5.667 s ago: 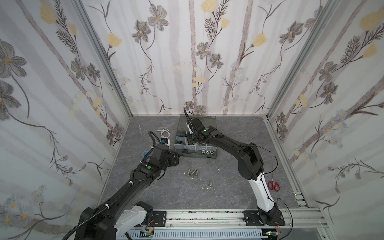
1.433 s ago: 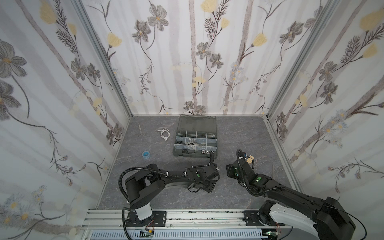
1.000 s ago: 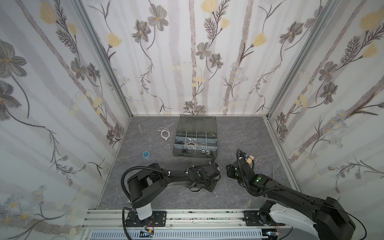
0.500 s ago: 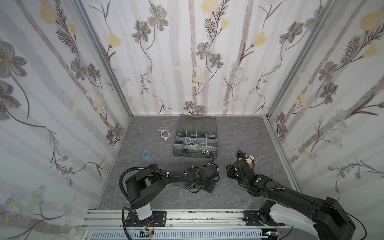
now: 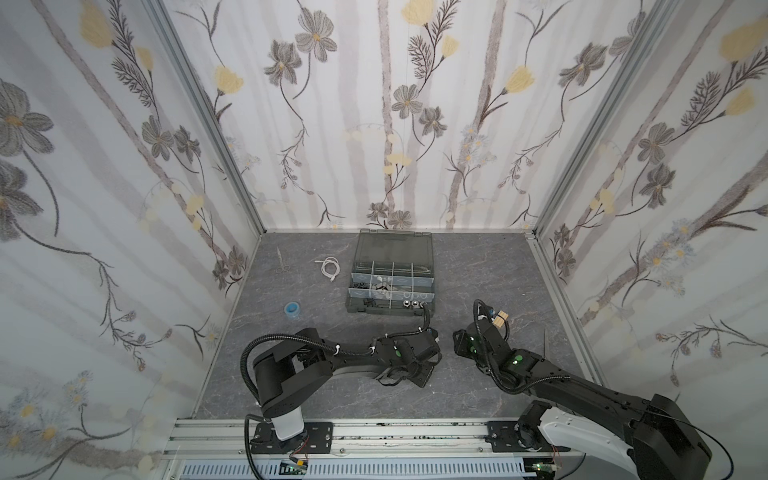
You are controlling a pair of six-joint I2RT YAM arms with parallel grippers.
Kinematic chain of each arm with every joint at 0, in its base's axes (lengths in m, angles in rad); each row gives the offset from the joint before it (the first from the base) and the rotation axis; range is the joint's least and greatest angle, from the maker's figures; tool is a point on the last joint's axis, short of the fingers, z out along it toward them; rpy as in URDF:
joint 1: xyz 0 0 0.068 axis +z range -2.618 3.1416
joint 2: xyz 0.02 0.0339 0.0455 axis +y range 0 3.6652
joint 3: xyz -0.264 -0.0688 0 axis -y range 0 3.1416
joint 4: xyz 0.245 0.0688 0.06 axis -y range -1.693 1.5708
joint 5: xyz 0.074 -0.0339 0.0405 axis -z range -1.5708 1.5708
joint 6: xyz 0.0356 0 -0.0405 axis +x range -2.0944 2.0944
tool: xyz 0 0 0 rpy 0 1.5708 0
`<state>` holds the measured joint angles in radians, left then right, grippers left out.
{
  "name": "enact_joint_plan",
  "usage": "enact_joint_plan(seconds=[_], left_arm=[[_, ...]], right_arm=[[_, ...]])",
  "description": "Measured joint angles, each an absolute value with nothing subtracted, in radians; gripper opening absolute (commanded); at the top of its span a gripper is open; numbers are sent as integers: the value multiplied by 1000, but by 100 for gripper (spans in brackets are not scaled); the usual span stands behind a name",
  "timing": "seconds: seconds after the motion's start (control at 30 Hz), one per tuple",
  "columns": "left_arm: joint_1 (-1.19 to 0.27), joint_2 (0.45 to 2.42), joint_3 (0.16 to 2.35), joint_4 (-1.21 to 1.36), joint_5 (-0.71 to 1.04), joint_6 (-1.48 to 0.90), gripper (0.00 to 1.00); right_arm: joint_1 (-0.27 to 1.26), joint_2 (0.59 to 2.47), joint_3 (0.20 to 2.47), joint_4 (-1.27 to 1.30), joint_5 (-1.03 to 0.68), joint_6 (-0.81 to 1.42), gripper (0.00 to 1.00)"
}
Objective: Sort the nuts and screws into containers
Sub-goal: 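Close the left gripper on the silver wing nut, then carry the wing nut with the left gripper over the box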
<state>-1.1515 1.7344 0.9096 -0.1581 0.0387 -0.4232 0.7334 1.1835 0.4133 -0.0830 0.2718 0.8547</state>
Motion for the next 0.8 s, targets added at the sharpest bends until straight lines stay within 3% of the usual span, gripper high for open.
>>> enact_joint_plan(seconds=[0.23, 0.47, 0.63, 0.8], left_arm=[[-1082, 1682, 929, -205, 73, -426, 14], [-825, 1575, 1030, -204, 99, -367, 17], [-645, 1623, 1132, -198, 103, -323, 17], [-556, 1724, 1226, -202, 118, -286, 17]], right_arm=[[733, 1171, 408, -84, 272, 855, 43], [733, 1151, 404, -85, 285, 855, 43], [731, 1151, 403, -88, 287, 855, 43], [731, 1139, 403, -96, 290, 860, 43]])
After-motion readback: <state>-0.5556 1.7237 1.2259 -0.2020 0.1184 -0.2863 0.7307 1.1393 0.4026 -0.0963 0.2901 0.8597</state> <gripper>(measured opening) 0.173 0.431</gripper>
